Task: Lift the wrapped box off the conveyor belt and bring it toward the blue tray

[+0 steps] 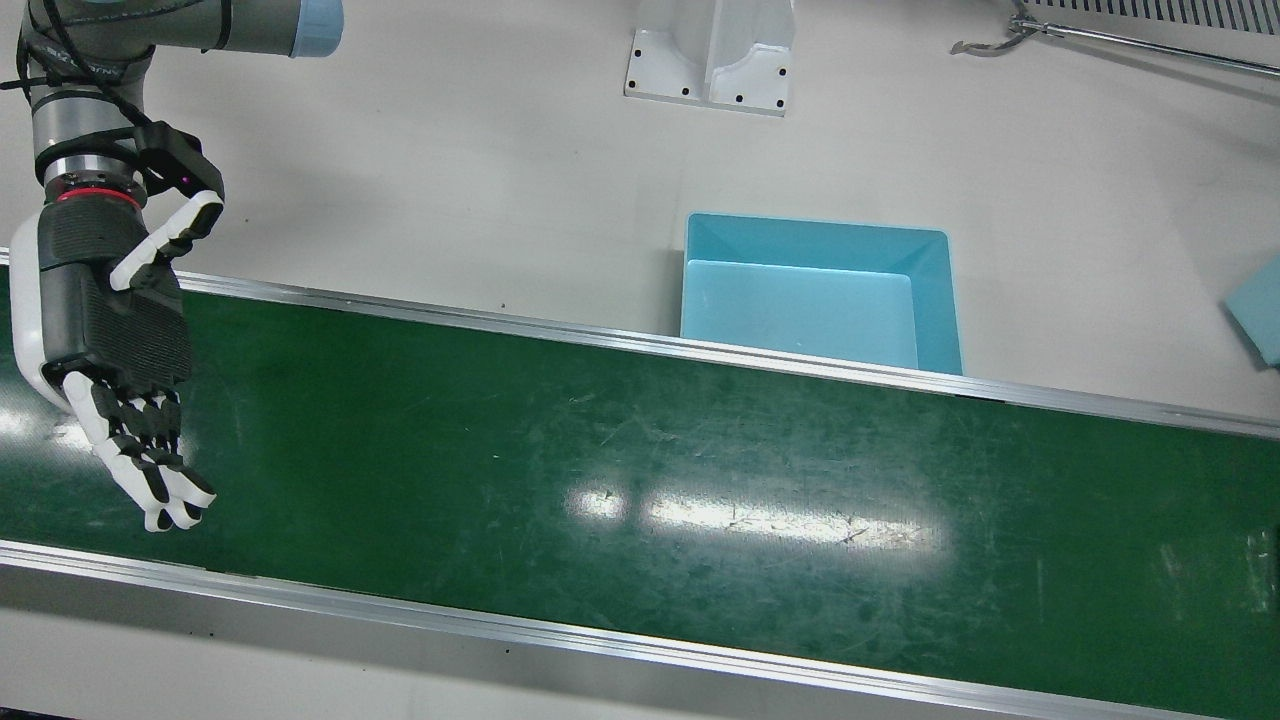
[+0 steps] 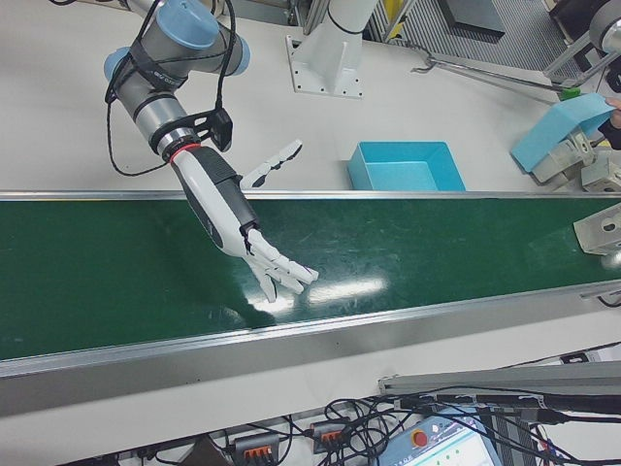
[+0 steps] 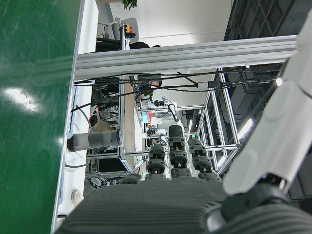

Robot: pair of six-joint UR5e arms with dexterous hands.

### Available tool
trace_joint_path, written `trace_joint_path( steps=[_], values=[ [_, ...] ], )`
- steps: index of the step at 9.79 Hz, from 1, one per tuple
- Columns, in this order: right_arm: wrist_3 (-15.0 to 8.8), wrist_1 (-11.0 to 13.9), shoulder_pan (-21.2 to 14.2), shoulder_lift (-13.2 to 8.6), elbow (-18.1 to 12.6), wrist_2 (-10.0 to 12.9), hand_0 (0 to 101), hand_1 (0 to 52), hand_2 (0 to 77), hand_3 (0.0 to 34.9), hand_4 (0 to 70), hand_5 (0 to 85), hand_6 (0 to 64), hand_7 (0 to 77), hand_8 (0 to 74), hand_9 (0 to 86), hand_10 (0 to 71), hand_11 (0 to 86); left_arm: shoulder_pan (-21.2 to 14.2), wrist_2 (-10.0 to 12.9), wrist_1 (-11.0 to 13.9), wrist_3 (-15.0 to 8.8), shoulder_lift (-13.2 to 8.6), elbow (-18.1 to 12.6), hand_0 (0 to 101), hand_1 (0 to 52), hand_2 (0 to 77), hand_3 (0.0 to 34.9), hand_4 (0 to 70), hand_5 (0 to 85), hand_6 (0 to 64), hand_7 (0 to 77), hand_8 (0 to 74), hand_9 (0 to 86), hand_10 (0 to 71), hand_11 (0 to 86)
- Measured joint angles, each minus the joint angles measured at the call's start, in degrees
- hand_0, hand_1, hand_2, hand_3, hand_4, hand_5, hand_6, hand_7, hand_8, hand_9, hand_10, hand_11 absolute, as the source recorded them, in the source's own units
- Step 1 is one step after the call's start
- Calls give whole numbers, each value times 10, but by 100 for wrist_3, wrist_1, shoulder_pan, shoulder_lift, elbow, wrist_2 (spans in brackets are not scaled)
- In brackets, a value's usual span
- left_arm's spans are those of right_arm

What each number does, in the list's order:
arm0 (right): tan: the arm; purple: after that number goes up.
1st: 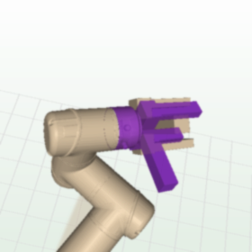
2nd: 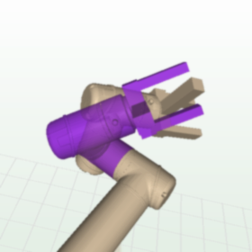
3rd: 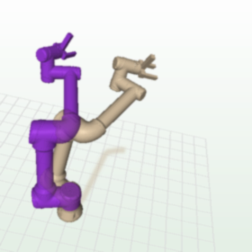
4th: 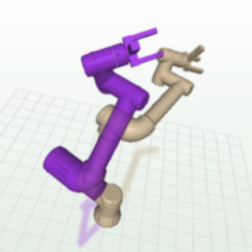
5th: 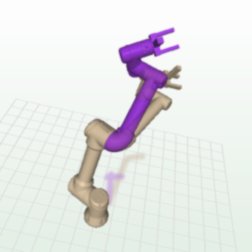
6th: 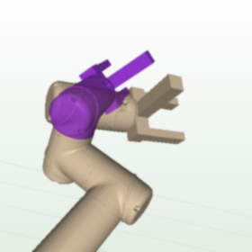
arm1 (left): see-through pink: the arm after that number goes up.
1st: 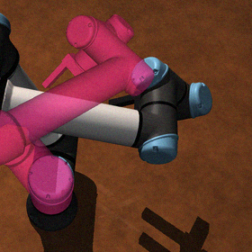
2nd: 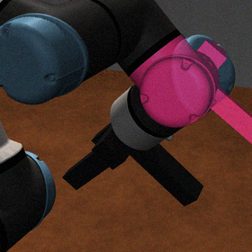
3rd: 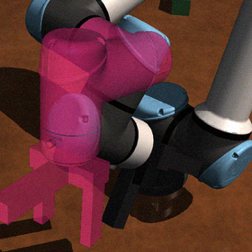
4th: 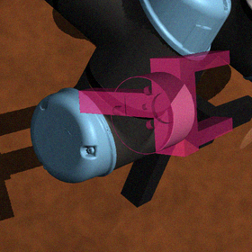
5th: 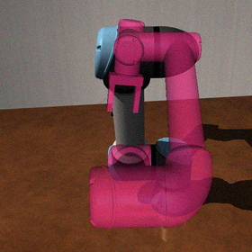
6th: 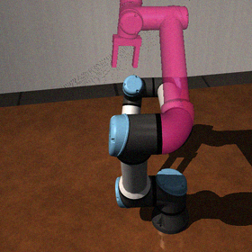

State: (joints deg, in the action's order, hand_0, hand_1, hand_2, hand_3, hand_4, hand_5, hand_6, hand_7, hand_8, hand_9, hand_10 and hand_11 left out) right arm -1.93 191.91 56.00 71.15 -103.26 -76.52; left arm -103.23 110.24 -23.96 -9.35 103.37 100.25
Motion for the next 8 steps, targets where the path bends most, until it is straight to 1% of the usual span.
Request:
trace_joint_path(
  steps=[5, 6, 7, 8],
  values=[
    [6, 5, 4, 30, -36, -19, 391, 49, 55, 0, 98, 87, 65, 158, 98, 98, 0, 11, 0, 0, 0, 0, 0, 0, 0, 0, 5, 0, 0, 11, 5, 5, 5, 0, 0, 5],
    [13, 5, 6, 34, -36, -24, 388, 22, 44, 0, 98, 87, 65, 158, 98, 98, 0, 11, 0, 0, 0, 0, 0, 0, 0, 0, 5, 0, 0, 11, 0, 5, 5, 0, 0, 5],
    [24, 5, 6, 36, -39, -27, 388, 22, 44, 0, 98, 87, 65, 158, 98, 98, 0, 11, 0, 0, 0, 0, 0, 0, 0, 0, 5, 0, 0, 11, 0, 5, 5, 0, 5, 5],
    [38, 5, 7, 37, -42, -24, 387, 49, 27, 0, 93, 87, 55, 142, 98, 98, 0, 11, 0, 0, 0, 0, 0, 0, 0, 0, 5, 0, 0, 11, 5, 5, 5, 0, 5, 5]
  ],
)
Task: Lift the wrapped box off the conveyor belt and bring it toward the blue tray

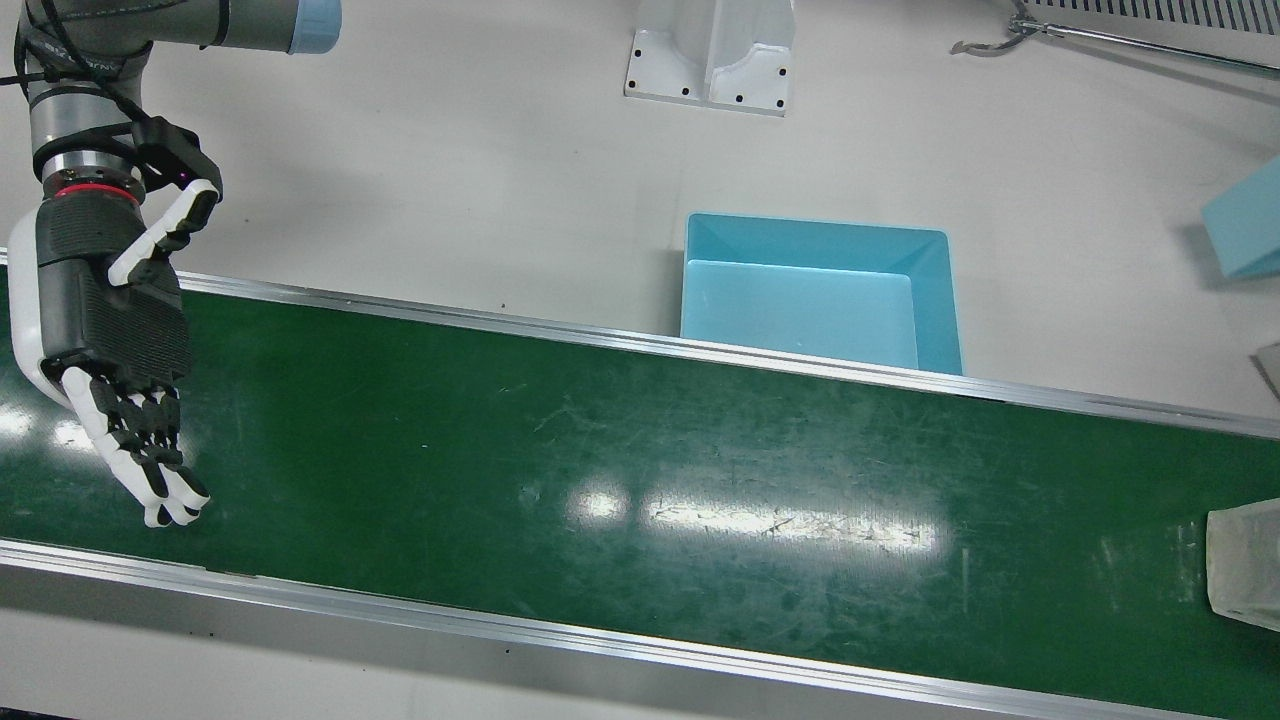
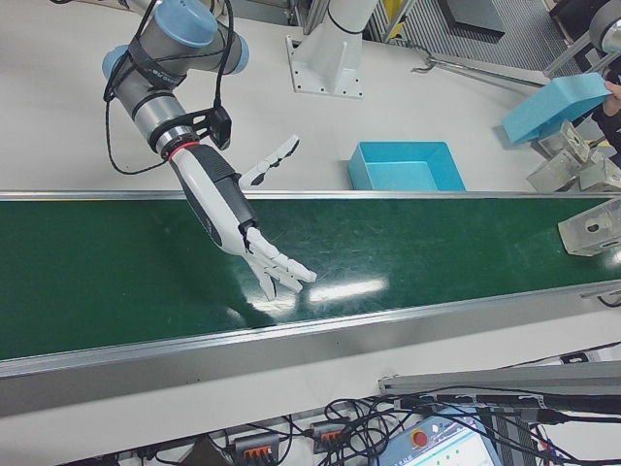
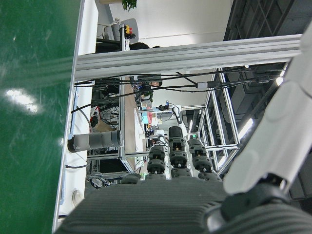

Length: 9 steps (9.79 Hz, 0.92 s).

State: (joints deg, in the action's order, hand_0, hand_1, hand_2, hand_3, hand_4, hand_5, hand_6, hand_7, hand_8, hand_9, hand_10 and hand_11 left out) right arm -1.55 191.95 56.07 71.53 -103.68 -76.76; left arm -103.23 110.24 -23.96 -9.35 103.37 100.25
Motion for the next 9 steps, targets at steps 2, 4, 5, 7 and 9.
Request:
trace_joint_path(
  steps=[2, 4, 5, 7, 9],
  values=[
    [17, -3, 0, 1, -23, 8, 388, 49, 33, 0, 93, 87, 60, 153, 98, 98, 0, 11, 0, 0, 0, 0, 0, 0, 0, 0, 5, 0, 0, 11, 5, 5, 5, 0, 5, 5],
    [43, -1, 5, 13, -64, 6, 388, 49, 33, 0, 93, 87, 60, 153, 98, 98, 0, 11, 0, 0, 0, 0, 0, 0, 0, 0, 5, 0, 0, 11, 5, 5, 5, 0, 5, 5],
    [58, -1, 7, 35, -97, 9, 388, 49, 33, 0, 93, 87, 60, 153, 98, 98, 0, 11, 0, 0, 0, 0, 0, 0, 0, 0, 5, 0, 0, 11, 5, 5, 5, 0, 5, 5],
    [75, 3, 9, 71, -150, 15, 386, 49, 44, 0, 98, 87, 60, 153, 98, 98, 0, 11, 0, 0, 0, 0, 0, 0, 0, 0, 5, 0, 0, 11, 5, 5, 5, 0, 5, 5],
    [85, 6, 12, 107, -178, 2, 387, 49, 44, 0, 93, 87, 60, 153, 98, 98, 0, 11, 0, 0, 0, 0, 0, 0, 0, 0, 5, 0, 0, 11, 5, 5, 5, 5, 5, 5]
  ],
)
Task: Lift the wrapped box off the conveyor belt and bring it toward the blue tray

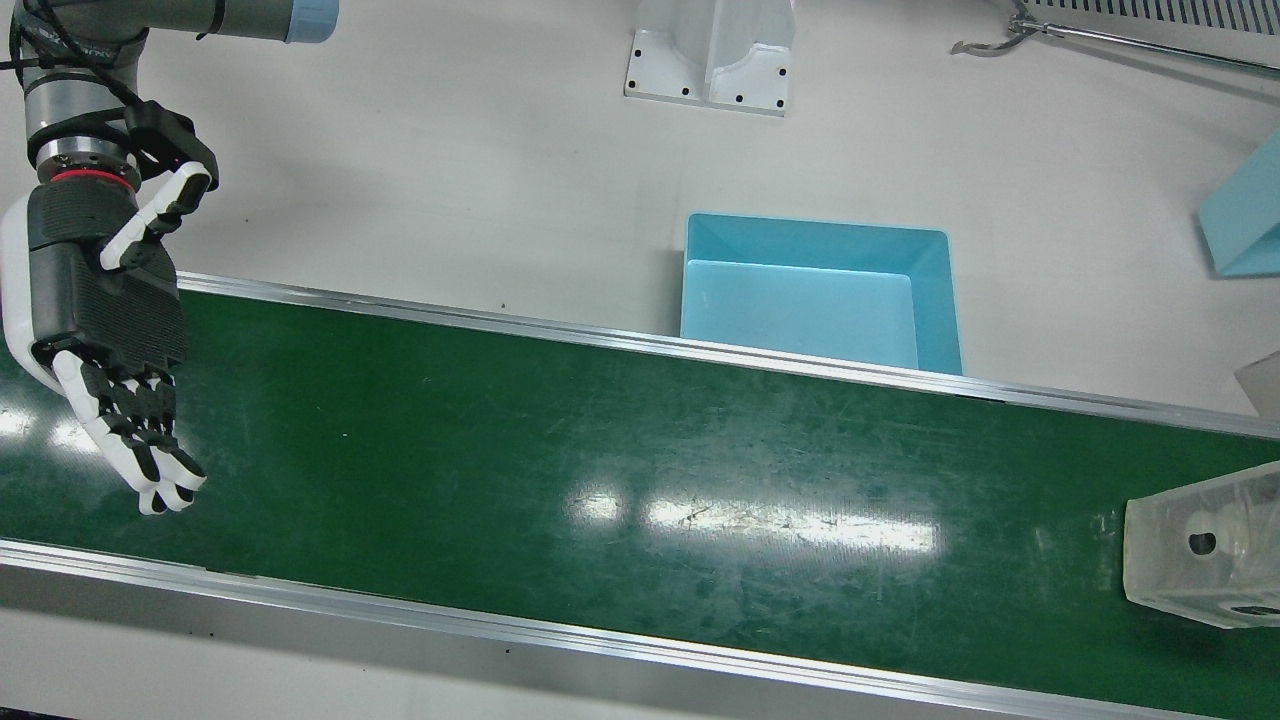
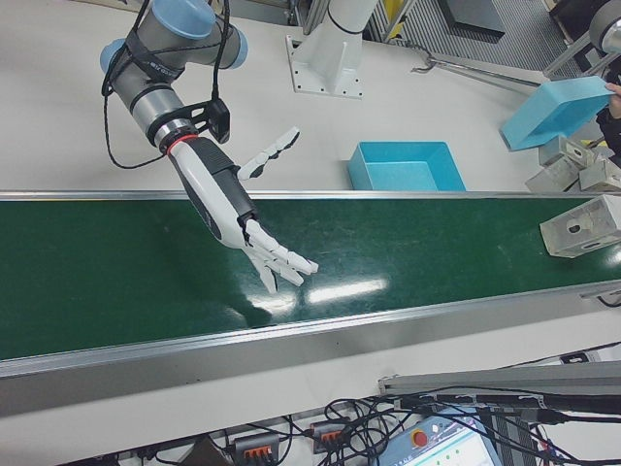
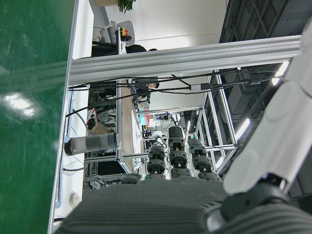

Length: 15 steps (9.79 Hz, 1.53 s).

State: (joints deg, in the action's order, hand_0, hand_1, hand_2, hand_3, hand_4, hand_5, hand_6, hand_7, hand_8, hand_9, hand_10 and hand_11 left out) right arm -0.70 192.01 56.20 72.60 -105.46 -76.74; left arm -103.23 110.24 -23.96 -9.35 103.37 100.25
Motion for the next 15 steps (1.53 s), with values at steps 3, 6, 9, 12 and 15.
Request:
trace_joint_path(
  steps=[3, 6, 9, 12, 15],
  values=[
    [5, 5, -3, 53, -97, 11, 386, 49, 33, 0, 71, 87, 60, 153, 98, 98, 0, 11, 0, 0, 0, 0, 0, 0, 0, 0, 5, 0, 0, 11, 5, 5, 5, 0, 0, 5],
    [-15, 16, -14, 41, -130, 40, 395, 49, 22, 0, 82, 87, 60, 164, 98, 98, 0, 11, 0, 0, 0, 0, 0, 0, 0, 0, 5, 0, 0, 11, 5, 5, 5, 5, 5, 5],
    [-81, 86, 2, 20, -159, 30, 438, 93, 60, 0, 71, 87, 65, 175, 82, 98, 0, 11, 0, 0, 0, 0, 0, 0, 0, 0, 5, 0, 0, 11, 5, 5, 5, 0, 0, 5],
    [-221, 784, 12, -50, -354, 22, 461, 109, 65, 0, 71, 87, 49, 158, 55, 54, 0, 11, 0, 0, 0, 0, 0, 0, 0, 0, 5, 0, 0, 11, 0, 5, 5, 5, 0, 5],
    [-332, 1503, 1, -264, -546, 41, 467, 131, 93, 0, 54, 98, 38, 131, 44, 44, 0, 11, 0, 0, 0, 0, 0, 0, 0, 0, 5, 0, 0, 11, 5, 5, 5, 0, 0, 5]
  ],
)
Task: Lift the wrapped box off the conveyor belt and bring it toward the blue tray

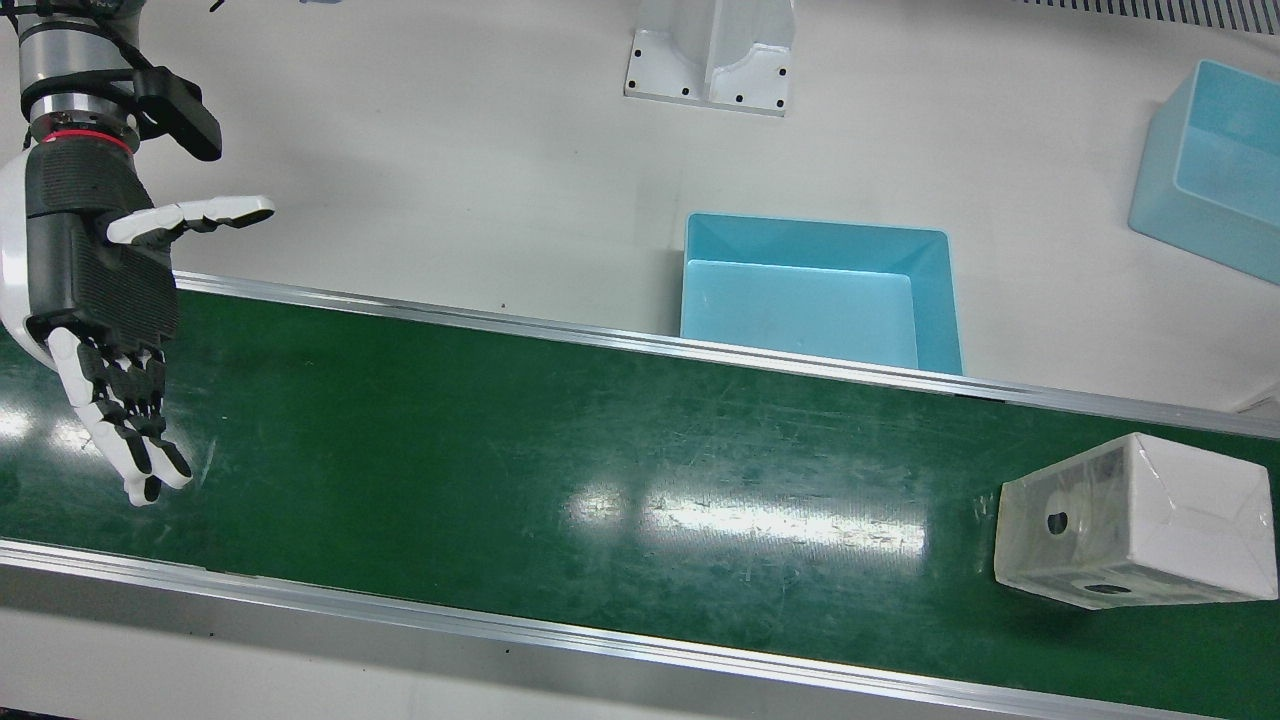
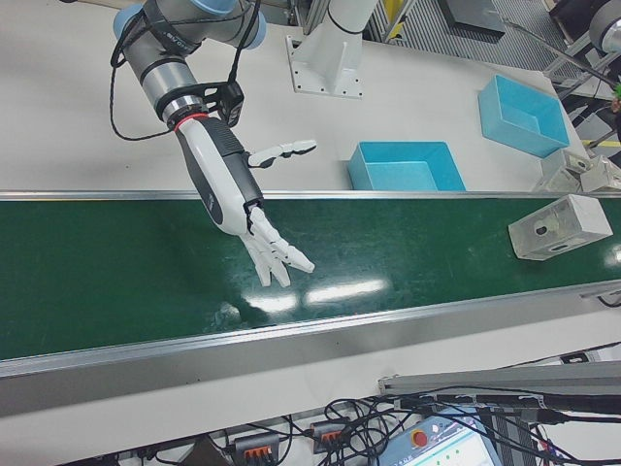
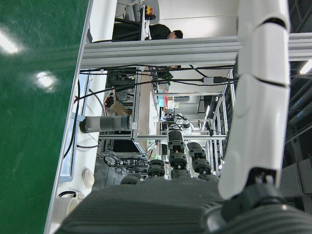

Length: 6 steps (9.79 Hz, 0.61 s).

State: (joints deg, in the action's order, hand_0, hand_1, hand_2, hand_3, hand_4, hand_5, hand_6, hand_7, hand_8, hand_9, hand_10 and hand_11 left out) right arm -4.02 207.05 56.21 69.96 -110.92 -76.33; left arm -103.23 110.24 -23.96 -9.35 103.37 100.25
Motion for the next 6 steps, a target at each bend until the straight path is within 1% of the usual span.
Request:
trace_joint_path(
  steps=[1, 2, 3, 6],
  values=[
    [-11, 63, -2, -24, -18, 6, 467, 131, 98, 0, 60, 98, 38, 131, 55, 44, 0, 11, 0, 0, 0, 0, 0, 0, 0, 0, 5, 0, 0, 11, 5, 5, 5, 0, 5, 5],
    [-13, 94, -3, -36, -28, 9, 467, 104, 87, 0, 60, 98, 44, 142, 55, 60, 0, 11, 0, 0, 0, 0, 0, 0, 0, 0, 5, 0, 0, 11, 5, 5, 5, 5, 0, 5],
    [-13, 107, -4, -37, -31, 11, 464, 109, 76, 0, 38, 98, 44, 142, 55, 60, 0, 11, 0, 0, 0, 0, 0, 0, 0, 0, 5, 0, 0, 11, 5, 5, 5, 5, 5, 5],
    [-12, 116, -5, -36, -41, 13, 464, 109, 76, 0, 54, 104, 44, 142, 55, 49, 0, 11, 0, 0, 0, 0, 0, 0, 0, 0, 5, 0, 0, 11, 0, 5, 5, 0, 5, 5]
  ],
)
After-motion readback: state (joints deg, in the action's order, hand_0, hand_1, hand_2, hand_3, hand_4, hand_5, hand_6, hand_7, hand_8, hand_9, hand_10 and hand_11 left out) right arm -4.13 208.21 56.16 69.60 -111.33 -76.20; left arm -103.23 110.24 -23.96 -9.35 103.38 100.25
